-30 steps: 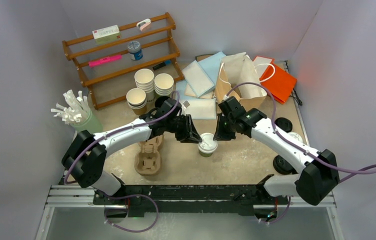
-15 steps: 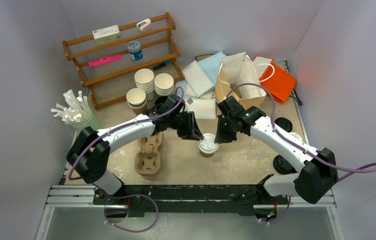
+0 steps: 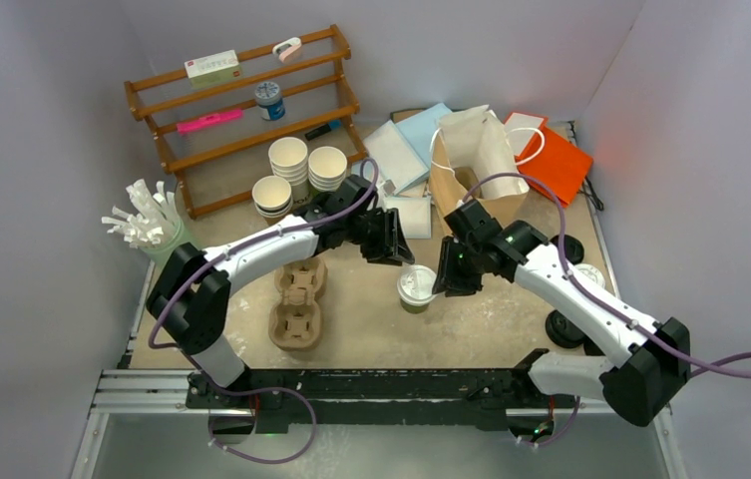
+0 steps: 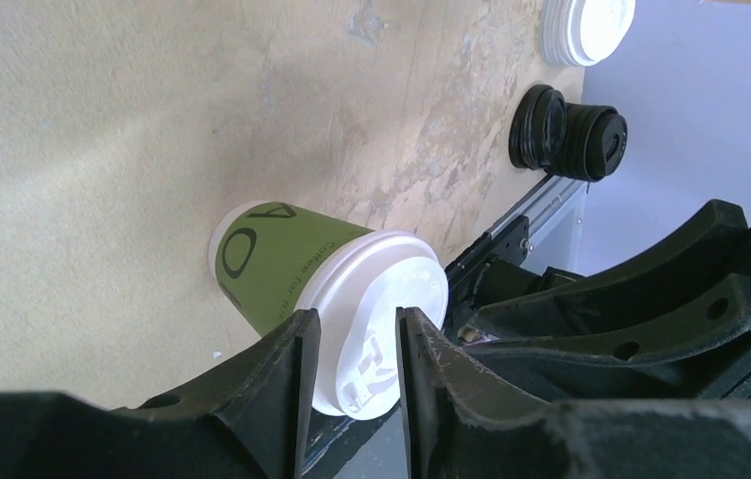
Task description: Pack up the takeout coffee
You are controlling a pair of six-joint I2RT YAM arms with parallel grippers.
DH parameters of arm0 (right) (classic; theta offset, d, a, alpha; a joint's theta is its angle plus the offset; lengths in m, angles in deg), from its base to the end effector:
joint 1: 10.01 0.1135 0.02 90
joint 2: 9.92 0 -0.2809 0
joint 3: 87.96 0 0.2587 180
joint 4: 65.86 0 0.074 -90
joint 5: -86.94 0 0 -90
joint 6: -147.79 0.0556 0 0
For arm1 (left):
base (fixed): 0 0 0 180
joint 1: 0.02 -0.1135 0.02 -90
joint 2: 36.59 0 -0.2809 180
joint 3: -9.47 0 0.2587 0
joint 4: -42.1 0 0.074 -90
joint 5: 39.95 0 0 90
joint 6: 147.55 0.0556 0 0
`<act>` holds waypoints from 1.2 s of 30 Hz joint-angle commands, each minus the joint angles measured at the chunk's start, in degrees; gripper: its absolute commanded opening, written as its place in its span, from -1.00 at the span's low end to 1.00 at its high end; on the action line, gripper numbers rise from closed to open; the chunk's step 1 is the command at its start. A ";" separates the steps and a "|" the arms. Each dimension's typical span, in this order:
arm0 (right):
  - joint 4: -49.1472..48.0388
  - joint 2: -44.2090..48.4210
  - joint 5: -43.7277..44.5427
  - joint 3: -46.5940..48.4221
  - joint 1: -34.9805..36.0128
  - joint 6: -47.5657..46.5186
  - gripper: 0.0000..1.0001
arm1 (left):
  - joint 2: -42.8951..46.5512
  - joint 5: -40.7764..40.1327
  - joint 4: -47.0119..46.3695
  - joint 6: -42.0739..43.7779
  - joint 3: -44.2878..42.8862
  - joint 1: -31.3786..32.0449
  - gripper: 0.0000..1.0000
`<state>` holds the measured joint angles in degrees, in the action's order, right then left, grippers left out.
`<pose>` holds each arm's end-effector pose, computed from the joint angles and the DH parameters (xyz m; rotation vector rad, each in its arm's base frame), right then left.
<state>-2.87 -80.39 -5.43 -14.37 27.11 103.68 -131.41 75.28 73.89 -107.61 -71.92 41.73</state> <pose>0.1975 0.1524 0.2803 0.1933 2.7192 0.5285 0.2698 -0.2726 0.2451 0.0516 2.6570 -1.1951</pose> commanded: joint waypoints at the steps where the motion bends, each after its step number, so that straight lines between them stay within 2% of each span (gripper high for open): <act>1: 2.65 2.82 2.92 1.42 0.13 0.22 -0.30 | 2.67 -2.12 1.90 3.32 -3.58 -1.32 -0.22; 4: 0.72 2.76 3.29 0.91 0.16 -0.83 -0.33 | 5.27 -3.63 3.20 2.83 -2.27 -1.38 -0.19; 11: -2.47 -0.42 4.39 3.62 0.06 -3.81 -0.38 | 11.72 -1.71 -1.33 -3.51 6.01 -1.12 -0.27; 24: -3.32 -6.16 5.37 6.60 -0.12 -6.25 -0.44 | 9.79 1.57 -4.16 -5.80 8.69 0.34 -0.39; 36: -3.98 -6.51 5.01 4.41 -0.12 -6.12 -0.45 | 7.28 3.53 -5.27 -5.96 9.35 0.39 -0.44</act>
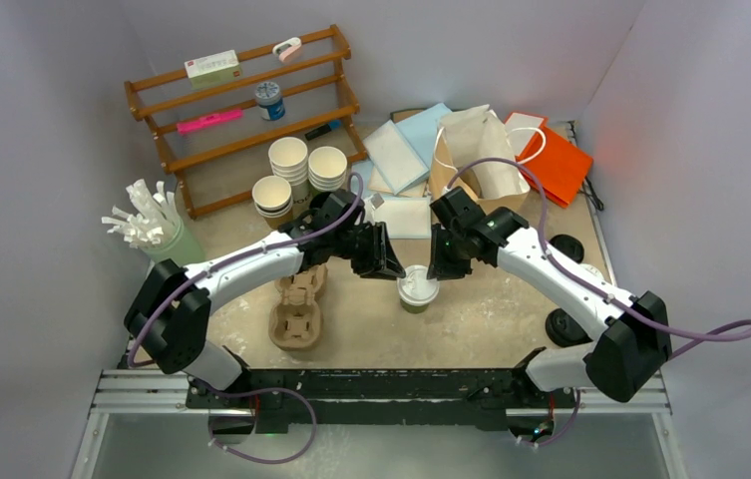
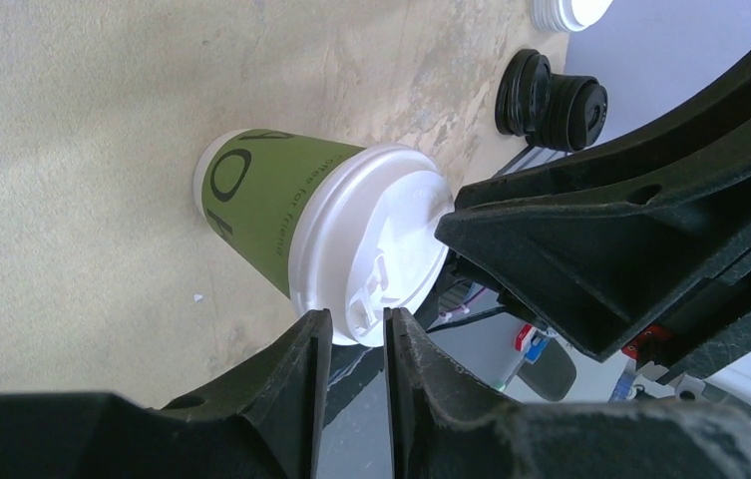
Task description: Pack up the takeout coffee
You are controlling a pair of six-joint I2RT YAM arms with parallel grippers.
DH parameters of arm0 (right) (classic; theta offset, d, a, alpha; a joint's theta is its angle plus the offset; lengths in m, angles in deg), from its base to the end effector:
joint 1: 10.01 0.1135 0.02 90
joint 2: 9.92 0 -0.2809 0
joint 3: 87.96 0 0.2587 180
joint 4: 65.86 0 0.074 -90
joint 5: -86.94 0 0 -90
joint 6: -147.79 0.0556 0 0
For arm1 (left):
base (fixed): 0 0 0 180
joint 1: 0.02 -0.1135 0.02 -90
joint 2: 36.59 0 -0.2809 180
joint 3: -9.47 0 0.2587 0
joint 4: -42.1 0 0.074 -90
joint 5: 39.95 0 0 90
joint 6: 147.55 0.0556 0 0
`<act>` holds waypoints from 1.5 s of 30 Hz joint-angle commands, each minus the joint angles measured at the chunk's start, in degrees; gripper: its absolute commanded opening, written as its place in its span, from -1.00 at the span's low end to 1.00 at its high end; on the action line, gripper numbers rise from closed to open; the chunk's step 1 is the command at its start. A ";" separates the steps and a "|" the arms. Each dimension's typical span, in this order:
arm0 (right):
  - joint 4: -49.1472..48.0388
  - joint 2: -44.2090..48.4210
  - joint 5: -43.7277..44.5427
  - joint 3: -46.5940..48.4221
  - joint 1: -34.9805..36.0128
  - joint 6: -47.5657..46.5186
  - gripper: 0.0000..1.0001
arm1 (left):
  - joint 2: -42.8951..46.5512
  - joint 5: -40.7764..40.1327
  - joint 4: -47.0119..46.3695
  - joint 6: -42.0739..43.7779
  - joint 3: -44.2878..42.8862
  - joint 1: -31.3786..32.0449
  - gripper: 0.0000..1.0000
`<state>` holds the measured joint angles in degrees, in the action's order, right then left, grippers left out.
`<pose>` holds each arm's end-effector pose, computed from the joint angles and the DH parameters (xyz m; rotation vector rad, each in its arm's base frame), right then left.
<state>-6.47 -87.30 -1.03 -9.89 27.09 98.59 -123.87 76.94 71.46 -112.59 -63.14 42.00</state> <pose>0.2282 0.1701 0.2800 0.0991 2.6603 0.4321 0.2401 -0.2502 0.2427 -0.0336 2.6740 -1.2668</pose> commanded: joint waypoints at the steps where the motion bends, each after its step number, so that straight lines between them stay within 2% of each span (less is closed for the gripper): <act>1: -0.60 0.42 0.41 -0.33 -0.10 -1.03 -0.45 | -0.44 2.00 -2.91 -1.02 0.70 0.09 -0.44; 11: -1.99 0.65 -1.56 -3.23 -0.10 -0.34 -0.49 | -1.55 2.29 -4.39 -1.20 1.92 0.09 -0.53; 19: -2.78 2.03 -3.21 -6.86 -0.05 1.36 -0.52 | -2.78 2.35 -6.93 -1.76 3.93 0.08 -0.54; 26: -5.69 4.50 -6.83 -14.20 -0.10 4.47 -0.52 | -3.28 2.16 -9.67 -2.06 6.77 0.09 -0.54; 30: -5.24 4.59 -7.21 -14.00 -0.10 4.30 -0.52 | -3.25 2.28 -10.52 -1.95 7.21 0.08 -0.53; 37: -2.82 5.51 -6.52 -8.99 -0.10 3.99 -0.51 | -3.46 2.12 -9.12 0.60 1.78 -0.17 -0.50; 45: -1.45 10.02 -9.04 -9.70 -0.09 7.36 -0.42 | -6.62 4.17 -13.01 1.03 -3.07 -0.17 -0.43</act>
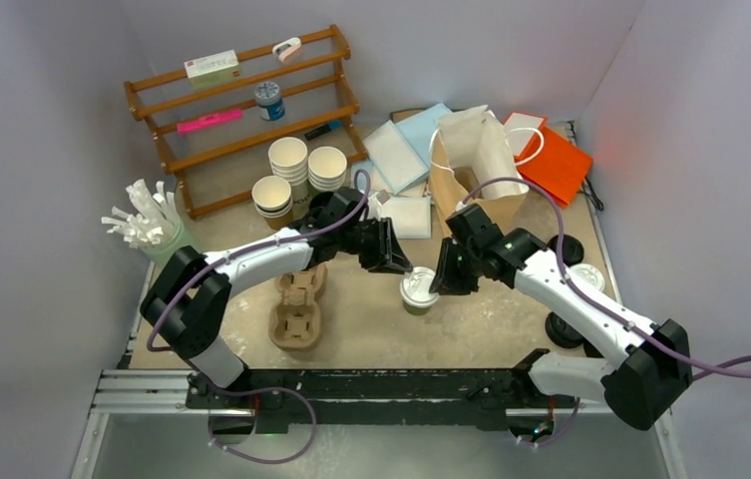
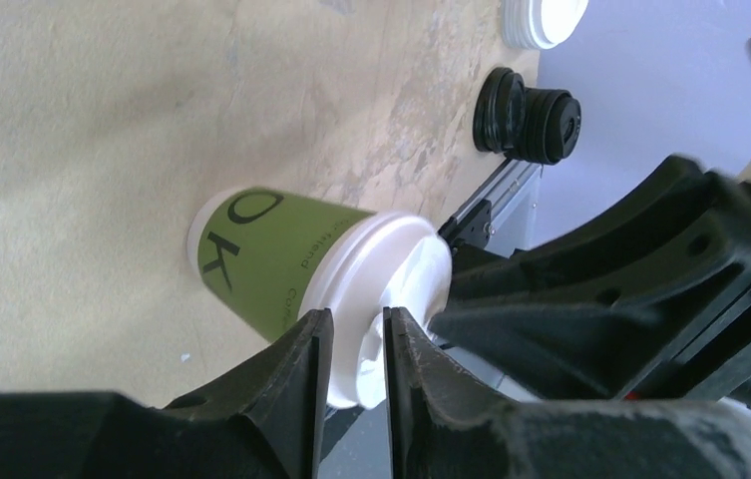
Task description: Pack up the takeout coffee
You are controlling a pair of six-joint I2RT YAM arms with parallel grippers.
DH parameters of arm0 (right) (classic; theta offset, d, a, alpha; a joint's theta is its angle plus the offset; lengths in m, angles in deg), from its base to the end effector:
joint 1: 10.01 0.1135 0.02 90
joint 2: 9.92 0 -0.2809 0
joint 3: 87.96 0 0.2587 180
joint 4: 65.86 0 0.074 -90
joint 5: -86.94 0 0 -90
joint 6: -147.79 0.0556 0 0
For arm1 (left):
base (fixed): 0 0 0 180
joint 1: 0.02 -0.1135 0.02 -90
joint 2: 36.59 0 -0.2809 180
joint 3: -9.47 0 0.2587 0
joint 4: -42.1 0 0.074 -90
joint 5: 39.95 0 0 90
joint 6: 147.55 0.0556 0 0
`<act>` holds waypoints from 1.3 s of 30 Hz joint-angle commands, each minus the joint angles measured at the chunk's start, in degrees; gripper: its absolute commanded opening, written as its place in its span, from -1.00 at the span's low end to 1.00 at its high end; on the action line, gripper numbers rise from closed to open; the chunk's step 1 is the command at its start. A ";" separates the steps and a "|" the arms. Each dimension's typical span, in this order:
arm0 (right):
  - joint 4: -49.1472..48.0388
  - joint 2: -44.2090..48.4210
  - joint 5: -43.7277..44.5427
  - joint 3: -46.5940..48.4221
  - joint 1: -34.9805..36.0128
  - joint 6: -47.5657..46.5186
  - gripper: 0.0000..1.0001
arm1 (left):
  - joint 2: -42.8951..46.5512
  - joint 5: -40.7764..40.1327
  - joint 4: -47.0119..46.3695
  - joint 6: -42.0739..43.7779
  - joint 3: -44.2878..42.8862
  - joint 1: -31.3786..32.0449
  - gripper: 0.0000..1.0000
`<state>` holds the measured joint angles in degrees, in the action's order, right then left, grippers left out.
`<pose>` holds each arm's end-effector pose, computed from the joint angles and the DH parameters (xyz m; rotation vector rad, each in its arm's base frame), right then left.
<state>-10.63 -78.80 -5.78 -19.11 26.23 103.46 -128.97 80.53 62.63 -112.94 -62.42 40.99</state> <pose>0.2011 0.1507 0.2689 0.1984 2.6448 0.5913 0.2577 -0.2614 0.2236 -0.0053 2.6335 -1.3620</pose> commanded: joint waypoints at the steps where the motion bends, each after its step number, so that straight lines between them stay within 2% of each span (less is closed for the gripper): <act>1: 3.13 1.72 -4.08 -0.25 0.75 2.49 -0.38 | -1.71 0.75 -4.25 1.47 -4.28 0.82 -0.41; 4: 5.00 2.31 -2.00 1.13 0.77 1.51 -0.18 | -1.78 1.14 -4.75 1.89 -5.49 0.74 -0.35; 10: 4.47 5.46 2.45 3.44 0.75 -6.90 0.39 | 1.67 -0.04 -1.69 3.24 -6.34 -0.38 -0.27; 13: 1.83 6.88 3.04 3.07 0.76 -10.96 0.50 | 4.35 -0.97 1.17 3.01 -5.08 -0.58 -0.30; 15: 1.21 6.36 3.67 3.19 0.75 -11.10 0.46 | 6.44 -1.34 1.70 1.67 -2.89 -0.58 -0.34; 18: 0.95 4.03 1.78 3.89 0.80 -10.92 0.18 | 9.35 -0.95 -1.19 -1.78 1.49 -0.51 -0.36; 19: 0.87 3.09 1.54 4.21 0.81 -10.25 0.02 | 9.97 -0.81 -2.05 -2.62 2.67 -0.38 -0.35; 22: 1.82 0.11 2.57 5.62 0.75 -10.04 -0.21 | 10.79 -0.86 -3.21 -3.93 4.50 0.42 -0.35; 27: 2.52 -2.62 4.10 6.65 0.75 -10.29 -0.33 | 10.21 -1.87 -3.51 -4.58 5.17 2.48 -0.34; 39: 1.64 -3.46 3.73 6.22 0.70 -9.49 -0.42 | 8.65 -2.21 -3.83 -4.55 6.18 2.93 -0.35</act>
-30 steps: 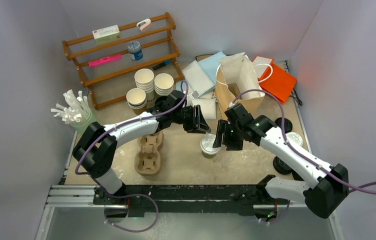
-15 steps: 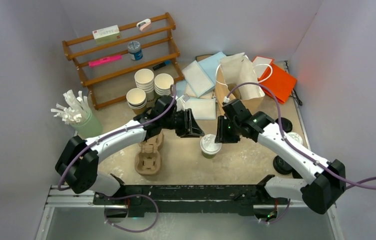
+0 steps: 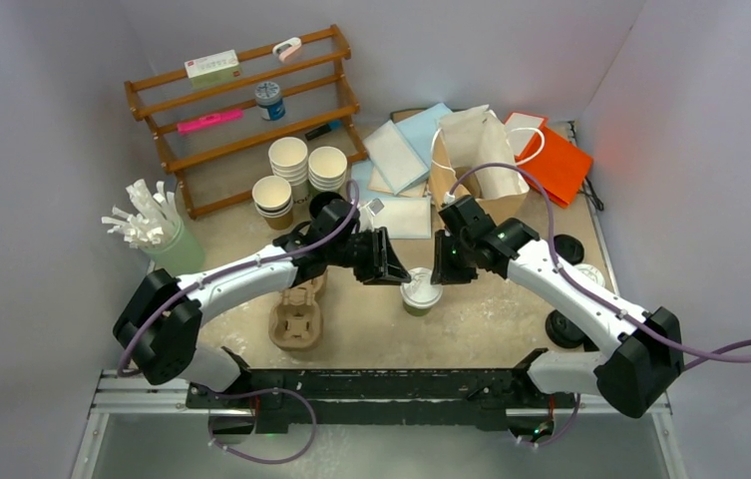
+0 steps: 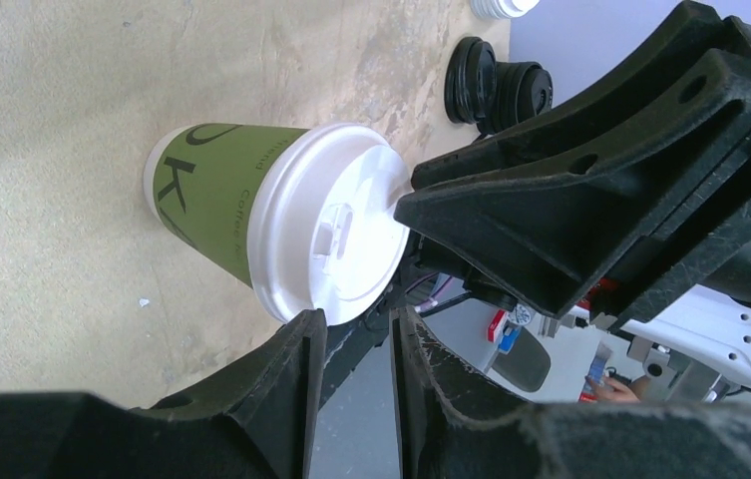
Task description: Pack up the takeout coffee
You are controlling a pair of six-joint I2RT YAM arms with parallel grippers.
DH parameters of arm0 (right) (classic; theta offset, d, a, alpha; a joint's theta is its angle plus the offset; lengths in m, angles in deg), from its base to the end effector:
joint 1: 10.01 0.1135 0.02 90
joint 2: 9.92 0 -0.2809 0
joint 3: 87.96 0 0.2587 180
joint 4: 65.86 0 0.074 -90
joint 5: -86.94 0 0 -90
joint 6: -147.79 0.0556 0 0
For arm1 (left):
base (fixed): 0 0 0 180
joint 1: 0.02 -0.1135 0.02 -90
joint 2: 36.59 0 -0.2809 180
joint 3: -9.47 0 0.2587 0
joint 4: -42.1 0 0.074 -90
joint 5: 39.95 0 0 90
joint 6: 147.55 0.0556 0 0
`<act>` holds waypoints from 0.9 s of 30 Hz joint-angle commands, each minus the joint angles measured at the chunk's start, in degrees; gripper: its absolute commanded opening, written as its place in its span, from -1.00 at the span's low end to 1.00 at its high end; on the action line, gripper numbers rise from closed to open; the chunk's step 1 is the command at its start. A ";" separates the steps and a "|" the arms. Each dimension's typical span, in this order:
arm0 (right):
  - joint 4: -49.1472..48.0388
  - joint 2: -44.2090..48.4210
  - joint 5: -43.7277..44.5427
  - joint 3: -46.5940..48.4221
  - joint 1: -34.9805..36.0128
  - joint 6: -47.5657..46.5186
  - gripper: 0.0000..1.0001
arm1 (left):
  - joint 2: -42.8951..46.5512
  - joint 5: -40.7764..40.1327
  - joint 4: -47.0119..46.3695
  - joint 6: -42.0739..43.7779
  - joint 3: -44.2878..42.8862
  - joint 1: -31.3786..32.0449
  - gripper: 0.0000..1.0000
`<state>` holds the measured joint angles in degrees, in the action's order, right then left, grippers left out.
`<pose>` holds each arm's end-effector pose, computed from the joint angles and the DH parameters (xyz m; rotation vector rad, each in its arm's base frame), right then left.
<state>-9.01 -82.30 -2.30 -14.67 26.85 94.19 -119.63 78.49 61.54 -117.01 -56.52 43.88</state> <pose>0.2134 0.1591 0.2780 -0.0052 2.6184 0.4646 0.2209 -0.2494 0.2434 -0.0225 2.5817 -1.4154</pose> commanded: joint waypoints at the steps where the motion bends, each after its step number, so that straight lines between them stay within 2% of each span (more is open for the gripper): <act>1: -0.14 -0.05 -0.11 1.74 0.07 -0.14 -0.44 | -0.93 -0.07 -2.70 -0.44 0.28 0.07 -0.35; 27: 0.76 -0.14 -1.30 -2.05 0.13 3.68 -0.53 | -4.23 2.39 -5.01 0.65 2.46 0.05 -0.36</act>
<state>-9.62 -82.80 -3.00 -15.55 26.78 96.25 -122.71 79.87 58.78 -116.99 -55.29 43.85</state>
